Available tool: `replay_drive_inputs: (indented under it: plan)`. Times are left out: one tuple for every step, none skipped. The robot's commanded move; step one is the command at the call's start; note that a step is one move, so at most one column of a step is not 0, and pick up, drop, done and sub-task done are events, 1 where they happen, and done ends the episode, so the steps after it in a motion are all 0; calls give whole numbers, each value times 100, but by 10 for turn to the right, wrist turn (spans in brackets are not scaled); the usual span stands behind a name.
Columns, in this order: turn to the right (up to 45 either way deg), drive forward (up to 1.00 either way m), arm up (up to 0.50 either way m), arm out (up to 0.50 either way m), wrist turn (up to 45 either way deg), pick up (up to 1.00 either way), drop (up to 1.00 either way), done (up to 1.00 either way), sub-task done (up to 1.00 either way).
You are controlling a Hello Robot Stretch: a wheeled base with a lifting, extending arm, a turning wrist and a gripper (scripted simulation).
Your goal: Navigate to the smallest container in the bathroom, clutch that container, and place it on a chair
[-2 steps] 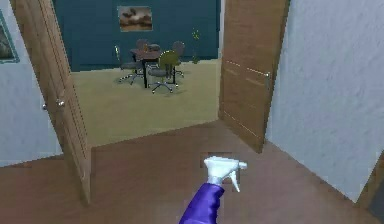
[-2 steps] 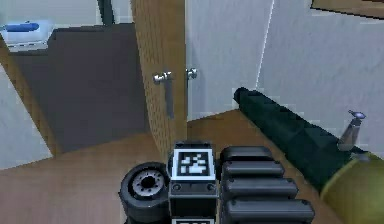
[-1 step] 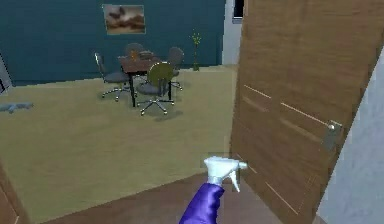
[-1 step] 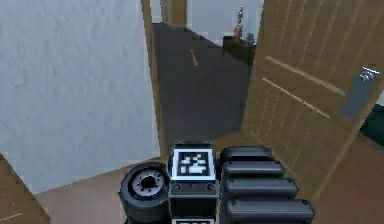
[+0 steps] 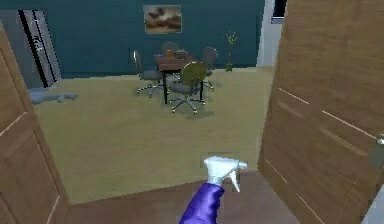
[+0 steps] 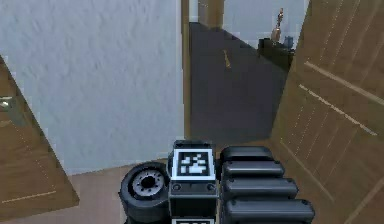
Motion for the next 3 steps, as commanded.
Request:
replay_drive_inputs:
  plan:
    - [0, 40, 0, 0, 0, 0, 0, 0, 0]
    - [-120, 0, 0, 0, 0, 0, 0, 0, 0]
    - [0, 100, 0, 0, 0, 0, 0, 0, 0]
